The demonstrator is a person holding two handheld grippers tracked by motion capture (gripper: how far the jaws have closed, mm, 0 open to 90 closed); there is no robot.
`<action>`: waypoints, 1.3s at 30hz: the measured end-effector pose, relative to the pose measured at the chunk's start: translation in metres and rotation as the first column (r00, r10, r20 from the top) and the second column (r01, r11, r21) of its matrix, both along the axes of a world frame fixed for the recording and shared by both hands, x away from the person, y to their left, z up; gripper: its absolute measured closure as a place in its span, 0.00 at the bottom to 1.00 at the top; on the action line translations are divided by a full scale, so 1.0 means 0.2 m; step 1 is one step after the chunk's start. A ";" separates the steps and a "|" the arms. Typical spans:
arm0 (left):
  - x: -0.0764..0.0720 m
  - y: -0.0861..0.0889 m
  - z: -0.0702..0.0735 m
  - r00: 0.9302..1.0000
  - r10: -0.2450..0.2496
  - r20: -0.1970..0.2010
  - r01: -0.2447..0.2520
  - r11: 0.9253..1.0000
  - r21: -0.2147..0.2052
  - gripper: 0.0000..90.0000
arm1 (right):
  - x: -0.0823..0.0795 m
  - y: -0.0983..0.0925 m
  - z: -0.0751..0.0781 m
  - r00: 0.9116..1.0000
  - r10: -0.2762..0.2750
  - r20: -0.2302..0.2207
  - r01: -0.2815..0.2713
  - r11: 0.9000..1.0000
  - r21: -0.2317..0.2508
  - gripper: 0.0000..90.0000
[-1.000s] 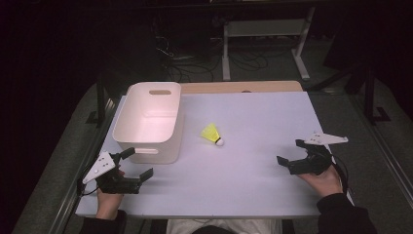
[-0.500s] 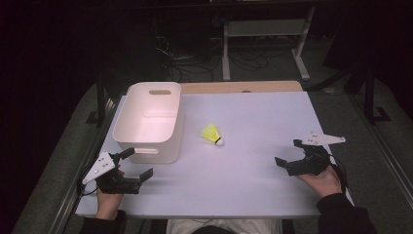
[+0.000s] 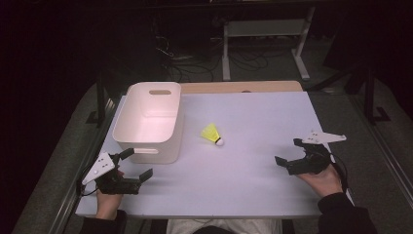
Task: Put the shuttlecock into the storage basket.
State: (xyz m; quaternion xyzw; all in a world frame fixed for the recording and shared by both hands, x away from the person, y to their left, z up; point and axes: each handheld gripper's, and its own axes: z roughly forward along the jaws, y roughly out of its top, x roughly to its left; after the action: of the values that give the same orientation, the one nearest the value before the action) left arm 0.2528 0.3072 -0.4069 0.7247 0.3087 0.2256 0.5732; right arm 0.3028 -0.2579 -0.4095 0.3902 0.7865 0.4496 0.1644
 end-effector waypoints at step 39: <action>-0.01 0.00 0.00 1.000 0.002 -0.002 -0.002 1.000 0.004 0.00 | 0.07 0.09 0.17 0.997 0.075 -0.015 -0.076 0.994 -0.082 0.00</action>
State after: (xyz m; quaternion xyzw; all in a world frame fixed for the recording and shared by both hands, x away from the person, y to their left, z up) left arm 0.2507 0.3077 -0.4070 0.7257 0.3095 0.2262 0.5713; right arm 0.3166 -0.2392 -0.3753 0.3559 0.8195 0.4202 0.1585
